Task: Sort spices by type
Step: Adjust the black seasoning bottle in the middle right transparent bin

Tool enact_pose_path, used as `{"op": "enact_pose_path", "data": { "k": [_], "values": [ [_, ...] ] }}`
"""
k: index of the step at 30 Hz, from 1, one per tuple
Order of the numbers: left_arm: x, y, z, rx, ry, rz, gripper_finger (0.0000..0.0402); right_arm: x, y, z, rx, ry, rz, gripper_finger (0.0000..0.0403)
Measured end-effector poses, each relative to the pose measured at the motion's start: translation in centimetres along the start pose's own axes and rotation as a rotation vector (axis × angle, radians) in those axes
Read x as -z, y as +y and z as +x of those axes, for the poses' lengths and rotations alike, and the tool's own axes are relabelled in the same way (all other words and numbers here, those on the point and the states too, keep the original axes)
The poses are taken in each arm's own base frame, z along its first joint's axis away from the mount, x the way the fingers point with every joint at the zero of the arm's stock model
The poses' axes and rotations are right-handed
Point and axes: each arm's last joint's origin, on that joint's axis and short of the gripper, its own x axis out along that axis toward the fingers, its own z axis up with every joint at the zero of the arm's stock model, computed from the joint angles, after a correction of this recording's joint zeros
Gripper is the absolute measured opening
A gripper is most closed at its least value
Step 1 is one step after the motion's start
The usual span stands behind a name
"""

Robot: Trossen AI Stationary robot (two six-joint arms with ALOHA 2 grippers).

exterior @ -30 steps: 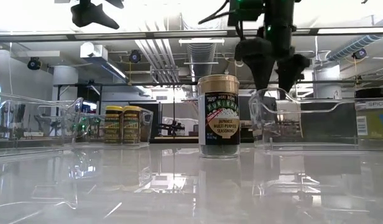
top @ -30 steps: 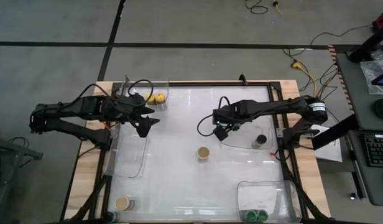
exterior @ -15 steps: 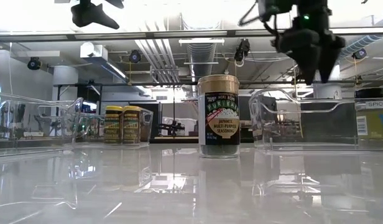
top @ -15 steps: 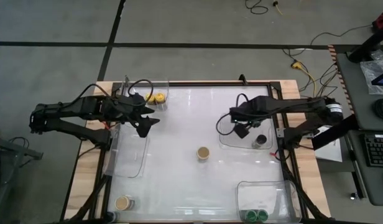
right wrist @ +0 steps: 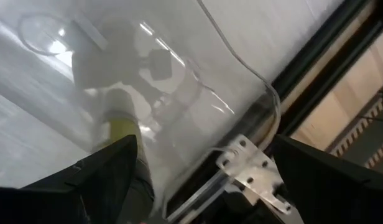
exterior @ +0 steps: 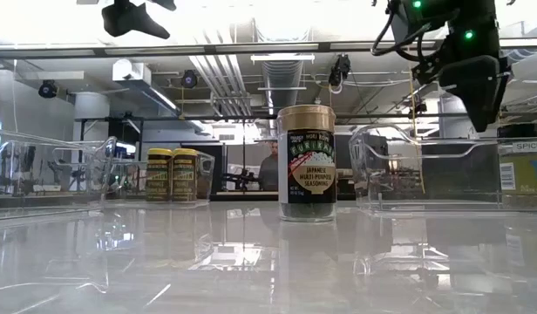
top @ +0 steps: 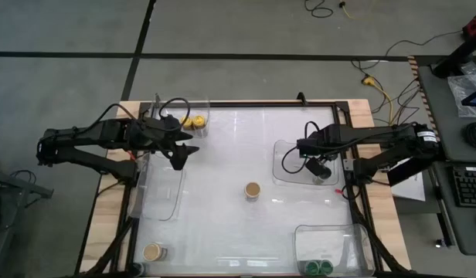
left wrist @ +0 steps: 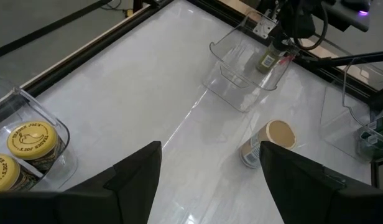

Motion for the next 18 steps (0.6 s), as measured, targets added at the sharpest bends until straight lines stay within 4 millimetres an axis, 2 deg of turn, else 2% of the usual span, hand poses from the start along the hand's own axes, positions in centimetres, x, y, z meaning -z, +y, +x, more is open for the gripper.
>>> {"op": "enact_pose_path", "data": {
  "k": [18],
  "values": [
    [0.00,-0.01,0.01,0.001,0.000,-0.015,0.0256,0.73,-0.23,0.26,-0.015,0.114,-0.015,0.0364]
  ]
}}
